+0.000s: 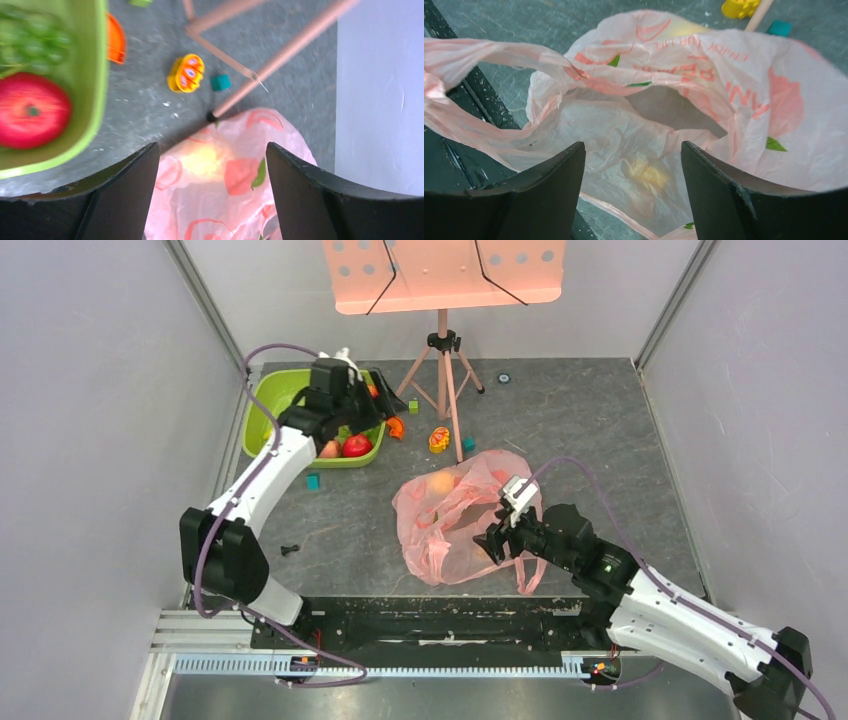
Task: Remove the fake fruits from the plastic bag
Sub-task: Place the fake fruit in the bin, then take out the fake fruit from the plastic bag.
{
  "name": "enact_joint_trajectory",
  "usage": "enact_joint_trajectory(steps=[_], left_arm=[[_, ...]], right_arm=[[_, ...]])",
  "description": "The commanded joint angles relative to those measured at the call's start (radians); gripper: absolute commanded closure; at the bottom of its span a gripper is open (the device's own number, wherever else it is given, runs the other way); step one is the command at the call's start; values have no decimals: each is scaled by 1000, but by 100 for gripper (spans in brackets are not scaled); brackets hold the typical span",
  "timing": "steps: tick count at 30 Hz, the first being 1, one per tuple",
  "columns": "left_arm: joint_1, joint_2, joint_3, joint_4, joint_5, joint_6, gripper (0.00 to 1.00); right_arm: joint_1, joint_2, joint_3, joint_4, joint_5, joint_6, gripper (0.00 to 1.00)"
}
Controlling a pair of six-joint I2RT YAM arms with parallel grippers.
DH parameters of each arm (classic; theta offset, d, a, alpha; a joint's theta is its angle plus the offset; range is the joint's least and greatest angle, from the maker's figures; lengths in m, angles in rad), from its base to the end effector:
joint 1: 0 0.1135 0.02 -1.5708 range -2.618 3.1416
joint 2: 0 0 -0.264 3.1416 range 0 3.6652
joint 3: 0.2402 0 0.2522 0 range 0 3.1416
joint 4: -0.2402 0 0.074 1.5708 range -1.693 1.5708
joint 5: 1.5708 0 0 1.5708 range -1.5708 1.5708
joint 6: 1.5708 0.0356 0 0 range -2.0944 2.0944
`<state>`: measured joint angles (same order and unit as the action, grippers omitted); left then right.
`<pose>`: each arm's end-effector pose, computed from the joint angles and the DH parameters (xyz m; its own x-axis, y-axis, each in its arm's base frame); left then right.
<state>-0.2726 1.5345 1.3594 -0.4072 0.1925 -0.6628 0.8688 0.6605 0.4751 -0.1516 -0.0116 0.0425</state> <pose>0.3382 -0.1016 0.3338 -0.6748 -0.4385 -0.5936 0.0037 0.8023 -0.5969 0.1074 0.1276 0.2530 -0.2461 -0.2252 -0.9427 -0.7608 0.6475 0.0439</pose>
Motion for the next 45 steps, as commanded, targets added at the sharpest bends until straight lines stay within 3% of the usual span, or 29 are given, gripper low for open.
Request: enact_joint_trajectory(steps=[1, 17, 26, 39, 45], left_arm=[[-99, 4, -10, 47, -28, 68, 17], [-205, 223, 9, 90, -65, 78, 18], [-208, 383, 92, 89, -83, 85, 18], [-208, 541, 224, 38, -72, 120, 18], [-209, 568, 244, 32, -50, 137, 18]], right_arm=[[3, 73, -2, 33, -32, 54, 29], [-25, 495, 140, 144, 150, 57, 34], [-75, 652, 221, 232, 145, 15, 27], [-114, 787, 274, 307, 66, -145, 2], [-119, 829, 294, 330, 51, -218, 2]])
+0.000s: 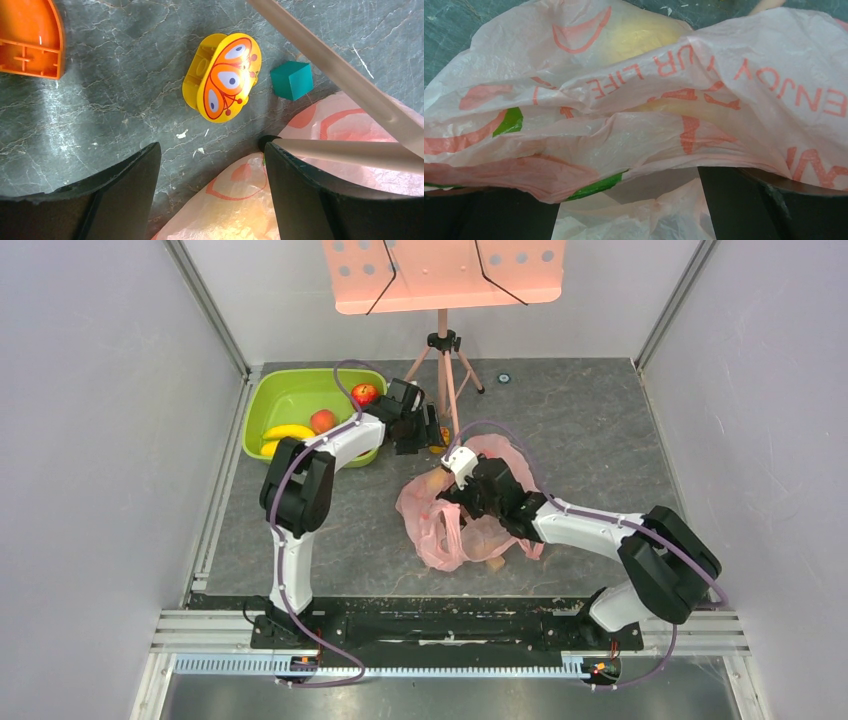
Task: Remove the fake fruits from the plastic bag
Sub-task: Take out the fake fruit from the plastic bag.
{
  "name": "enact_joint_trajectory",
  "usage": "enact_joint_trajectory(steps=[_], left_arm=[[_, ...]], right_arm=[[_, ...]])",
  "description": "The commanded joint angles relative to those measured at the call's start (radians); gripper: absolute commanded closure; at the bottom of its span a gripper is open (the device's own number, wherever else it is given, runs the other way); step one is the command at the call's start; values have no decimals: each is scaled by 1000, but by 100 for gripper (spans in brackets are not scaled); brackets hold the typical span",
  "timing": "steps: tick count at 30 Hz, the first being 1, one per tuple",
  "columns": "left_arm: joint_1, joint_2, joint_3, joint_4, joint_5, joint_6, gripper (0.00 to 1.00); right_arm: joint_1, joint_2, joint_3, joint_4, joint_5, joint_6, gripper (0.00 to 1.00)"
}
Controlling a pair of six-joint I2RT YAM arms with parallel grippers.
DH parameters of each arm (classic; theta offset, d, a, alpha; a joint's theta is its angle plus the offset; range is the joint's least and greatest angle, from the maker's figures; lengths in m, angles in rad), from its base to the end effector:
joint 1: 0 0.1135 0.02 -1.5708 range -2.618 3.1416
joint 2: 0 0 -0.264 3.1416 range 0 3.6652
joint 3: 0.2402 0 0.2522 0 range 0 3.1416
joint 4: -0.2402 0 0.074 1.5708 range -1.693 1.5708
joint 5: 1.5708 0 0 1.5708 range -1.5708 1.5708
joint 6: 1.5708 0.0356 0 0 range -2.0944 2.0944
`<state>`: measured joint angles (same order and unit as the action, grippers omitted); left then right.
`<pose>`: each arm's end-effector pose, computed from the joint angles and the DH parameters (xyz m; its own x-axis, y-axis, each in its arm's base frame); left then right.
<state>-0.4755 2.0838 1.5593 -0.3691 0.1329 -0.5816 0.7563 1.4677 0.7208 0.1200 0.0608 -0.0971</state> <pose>0.4069 -0.2148 0.1876 -0.8688 -0.1651 -0.4669 0.0602 0.9006 -0.4305 0.2212 0.2057 0.1895 -0.3618 -0.4743 -0.8026 -0.6875 0.7172 -0.1140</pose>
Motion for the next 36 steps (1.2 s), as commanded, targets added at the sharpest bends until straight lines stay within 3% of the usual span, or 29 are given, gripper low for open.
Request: enact_joint_trajectory(steps=[1, 14, 36], left_arm=[[-6, 19, 44, -6, 13, 58, 19], [-22, 35, 44, -11, 69, 88, 26], [-39, 44, 44, -12, 122, 122, 30]], right_arm=[[-6, 32, 54, 59, -25, -93, 2], [-17, 118, 120, 59, -21, -216, 2], [-66, 338, 310, -37, -158, -295, 2]])
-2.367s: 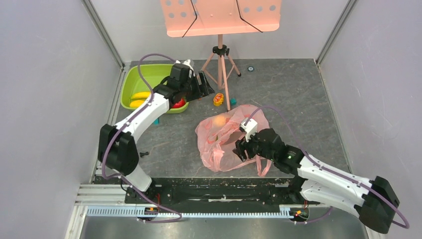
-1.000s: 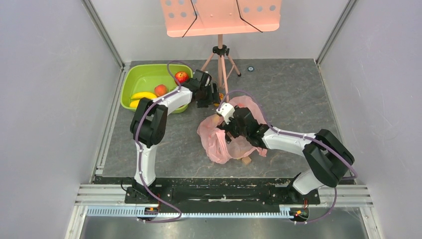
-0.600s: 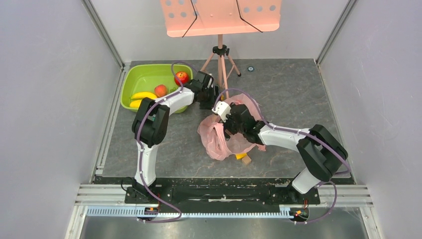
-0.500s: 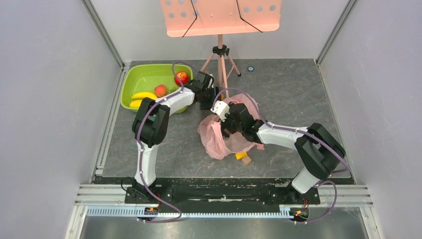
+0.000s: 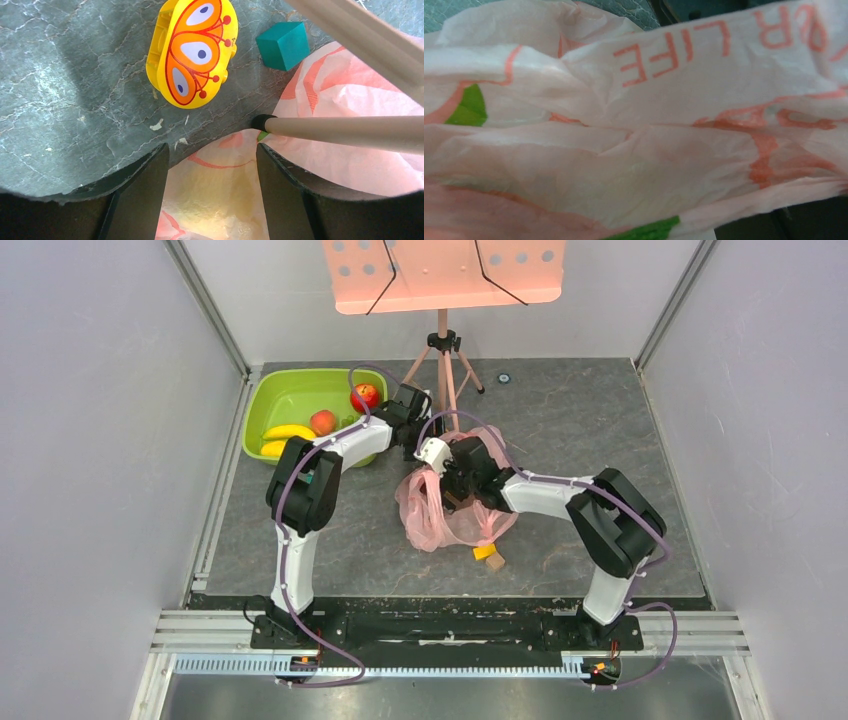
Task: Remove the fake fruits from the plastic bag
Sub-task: Take out the fake fruit from the plastic bag.
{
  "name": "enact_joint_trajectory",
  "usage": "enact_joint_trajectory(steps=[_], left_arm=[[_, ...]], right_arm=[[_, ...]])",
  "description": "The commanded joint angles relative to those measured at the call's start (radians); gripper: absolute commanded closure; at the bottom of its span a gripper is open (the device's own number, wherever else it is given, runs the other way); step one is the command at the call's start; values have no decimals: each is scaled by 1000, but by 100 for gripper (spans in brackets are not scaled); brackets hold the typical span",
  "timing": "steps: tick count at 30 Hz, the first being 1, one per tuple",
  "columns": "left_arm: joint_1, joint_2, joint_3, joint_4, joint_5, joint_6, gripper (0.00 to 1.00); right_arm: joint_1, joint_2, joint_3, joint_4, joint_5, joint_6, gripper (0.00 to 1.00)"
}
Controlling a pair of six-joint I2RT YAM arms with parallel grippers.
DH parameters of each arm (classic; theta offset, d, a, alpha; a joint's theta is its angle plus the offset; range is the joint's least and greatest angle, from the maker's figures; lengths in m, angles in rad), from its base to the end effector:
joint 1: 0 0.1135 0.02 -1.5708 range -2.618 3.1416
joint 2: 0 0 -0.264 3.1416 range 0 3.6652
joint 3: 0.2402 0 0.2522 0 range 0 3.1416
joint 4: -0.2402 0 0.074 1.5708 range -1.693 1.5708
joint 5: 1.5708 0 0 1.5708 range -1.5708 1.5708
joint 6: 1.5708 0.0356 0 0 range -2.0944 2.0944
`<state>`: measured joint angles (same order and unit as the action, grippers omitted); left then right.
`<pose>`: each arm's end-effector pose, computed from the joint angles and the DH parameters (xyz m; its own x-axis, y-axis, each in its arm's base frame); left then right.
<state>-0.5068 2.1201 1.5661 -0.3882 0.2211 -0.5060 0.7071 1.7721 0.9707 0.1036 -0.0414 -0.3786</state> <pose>0.3998 -0.2309 0.1729 -0.9027 -0.0397 -0.4284 0.1701 0.8817 -0.4402 0.2805 0.2417 0.1675 -0.2051 -0.6610 -0.7218 -0.8061 0.5324 -0.2585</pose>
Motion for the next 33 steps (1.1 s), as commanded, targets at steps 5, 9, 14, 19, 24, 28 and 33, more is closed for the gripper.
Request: enact_joint_trajectory(steps=[5, 9, 14, 19, 24, 28, 33], left_arm=[[-7, 7, 35, 6, 38, 46, 30], [-7, 2, 29, 6, 35, 47, 32], [-7, -16, 7, 11, 17, 39, 34], [-6, -63, -56, 44, -8, 20, 35], [4, -125, -126, 60, -51, -2, 36], [20, -180, -207, 108, -66, -41, 38], [35, -227, -273, 134, -81, -60, 40]], right_arm=[[-29, 72, 84, -31, -119, 5, 2], [-31, 89, 84, -39, -145, 24, 6], [-31, 69, 52, -38, -146, 48, 30], [-31, 7, 4, -36, -147, 76, 48], [-30, -105, -72, -29, -149, 119, 55], [-30, -213, -126, -35, -153, 165, 56], [-28, -334, -170, -92, -165, 204, 56]])
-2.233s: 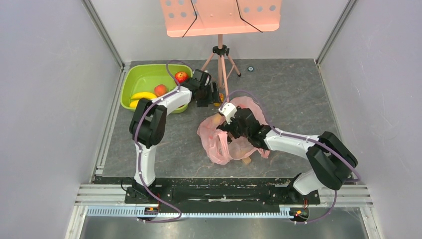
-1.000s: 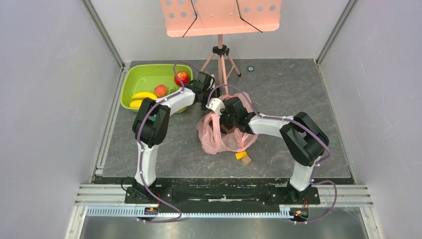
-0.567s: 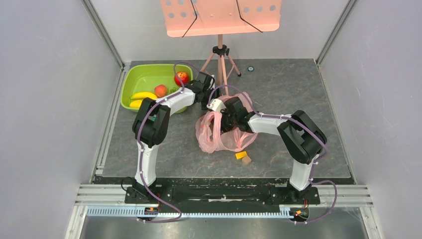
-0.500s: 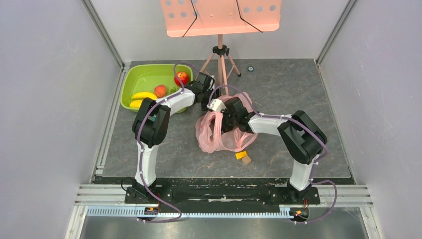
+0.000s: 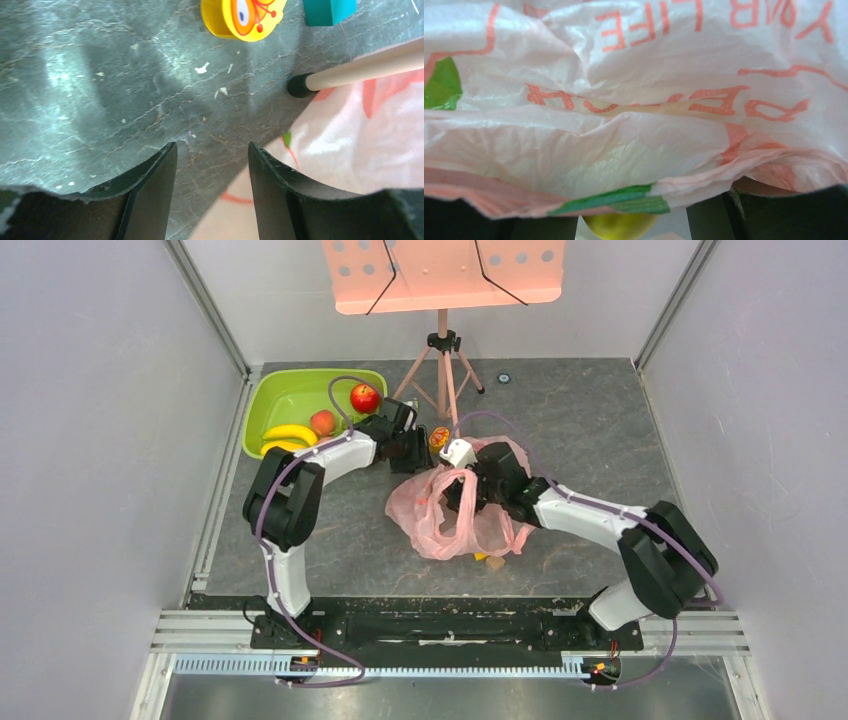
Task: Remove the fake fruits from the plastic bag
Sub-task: Take out the fake fruit from the plastic bag.
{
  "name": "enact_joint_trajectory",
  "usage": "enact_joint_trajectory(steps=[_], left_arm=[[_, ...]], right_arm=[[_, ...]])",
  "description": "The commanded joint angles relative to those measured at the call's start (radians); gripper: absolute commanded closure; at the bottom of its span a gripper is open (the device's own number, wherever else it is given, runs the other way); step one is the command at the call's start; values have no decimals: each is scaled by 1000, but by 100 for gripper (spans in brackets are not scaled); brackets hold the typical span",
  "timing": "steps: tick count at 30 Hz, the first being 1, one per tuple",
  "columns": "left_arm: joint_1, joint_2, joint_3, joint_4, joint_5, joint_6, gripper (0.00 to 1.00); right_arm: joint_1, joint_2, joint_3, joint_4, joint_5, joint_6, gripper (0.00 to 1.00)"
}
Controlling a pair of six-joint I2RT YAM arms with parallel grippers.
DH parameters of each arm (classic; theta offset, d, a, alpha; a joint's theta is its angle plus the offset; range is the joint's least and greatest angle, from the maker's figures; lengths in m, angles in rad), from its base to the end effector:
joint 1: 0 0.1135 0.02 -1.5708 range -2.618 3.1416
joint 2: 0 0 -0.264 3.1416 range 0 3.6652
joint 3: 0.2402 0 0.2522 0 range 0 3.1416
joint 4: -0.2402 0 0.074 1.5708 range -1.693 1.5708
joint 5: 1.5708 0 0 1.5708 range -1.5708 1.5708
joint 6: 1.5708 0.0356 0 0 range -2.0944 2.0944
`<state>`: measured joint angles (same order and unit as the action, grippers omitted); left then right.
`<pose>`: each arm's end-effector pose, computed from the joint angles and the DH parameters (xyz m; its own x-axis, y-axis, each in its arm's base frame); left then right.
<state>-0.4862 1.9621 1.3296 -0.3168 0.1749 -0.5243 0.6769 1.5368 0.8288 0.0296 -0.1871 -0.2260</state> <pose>0.3660 -0.2004 0.1725 -0.8974 -0.0833 -0.4332 0.1161 0.9029 -0.4140 0.2461 0.2062 0.1952 -0.3135 -0.5344 -0.7849 -0.8194 0.5700 -0.0607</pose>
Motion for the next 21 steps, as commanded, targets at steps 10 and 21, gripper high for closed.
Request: enact_joint_trajectory(steps=[10, 21], left_arm=[[31, -164, -118, 87, -25, -61, 40], [38, -364, -147, 30, -8, -58, 28]], right_arm=[[3, -314, -129, -129, 5, 57, 55], [3, -422, -113, -301, 150, 77, 55]])
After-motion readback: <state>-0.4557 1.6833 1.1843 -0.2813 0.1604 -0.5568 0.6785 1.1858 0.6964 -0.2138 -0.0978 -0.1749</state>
